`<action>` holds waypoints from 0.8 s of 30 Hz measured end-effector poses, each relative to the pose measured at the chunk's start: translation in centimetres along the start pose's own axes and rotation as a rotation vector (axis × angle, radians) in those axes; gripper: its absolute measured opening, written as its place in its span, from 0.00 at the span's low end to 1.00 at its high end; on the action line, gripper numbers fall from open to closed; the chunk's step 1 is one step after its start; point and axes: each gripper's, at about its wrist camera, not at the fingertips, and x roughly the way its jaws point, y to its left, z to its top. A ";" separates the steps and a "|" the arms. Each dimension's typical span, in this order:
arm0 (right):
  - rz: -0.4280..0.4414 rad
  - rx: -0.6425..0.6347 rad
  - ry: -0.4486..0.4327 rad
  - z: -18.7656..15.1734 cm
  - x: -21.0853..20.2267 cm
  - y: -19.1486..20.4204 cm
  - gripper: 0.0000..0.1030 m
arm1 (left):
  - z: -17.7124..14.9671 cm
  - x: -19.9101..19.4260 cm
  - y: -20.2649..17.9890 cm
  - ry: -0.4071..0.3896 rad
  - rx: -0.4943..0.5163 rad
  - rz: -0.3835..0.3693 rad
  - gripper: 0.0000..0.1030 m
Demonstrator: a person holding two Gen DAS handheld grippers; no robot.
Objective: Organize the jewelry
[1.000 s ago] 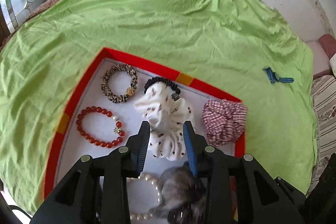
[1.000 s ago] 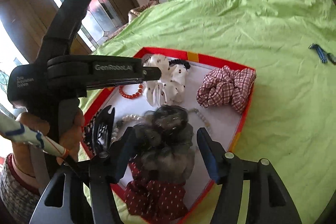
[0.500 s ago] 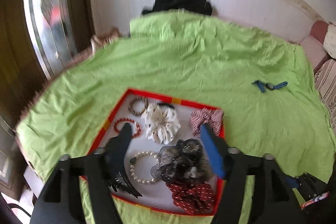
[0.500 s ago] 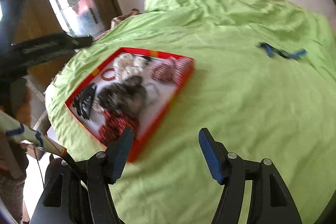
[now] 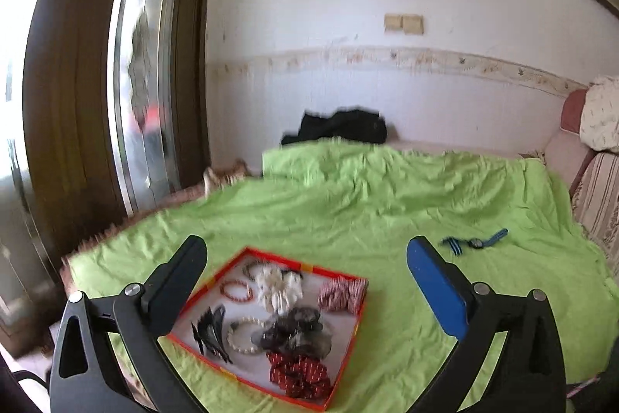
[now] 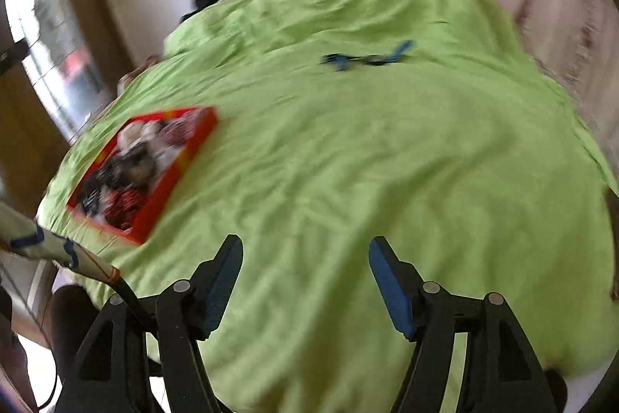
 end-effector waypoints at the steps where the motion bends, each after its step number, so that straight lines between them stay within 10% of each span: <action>1: -0.007 0.016 -0.003 -0.1 -0.3 -0.6 0.70 | 0.0 -0.8 -0.8 -0.034 0.020 0.004 1.00; 13: -0.058 0.042 -0.002 -0.3 -0.7 -1.6 0.70 | -0.8 -2.6 -4.0 0.038 0.066 -0.159 1.00; 24: -0.090 -0.065 0.008 -1.0 0.2 1.9 0.71 | -1.9 -1.4 -0.4 0.087 -0.013 -0.036 1.00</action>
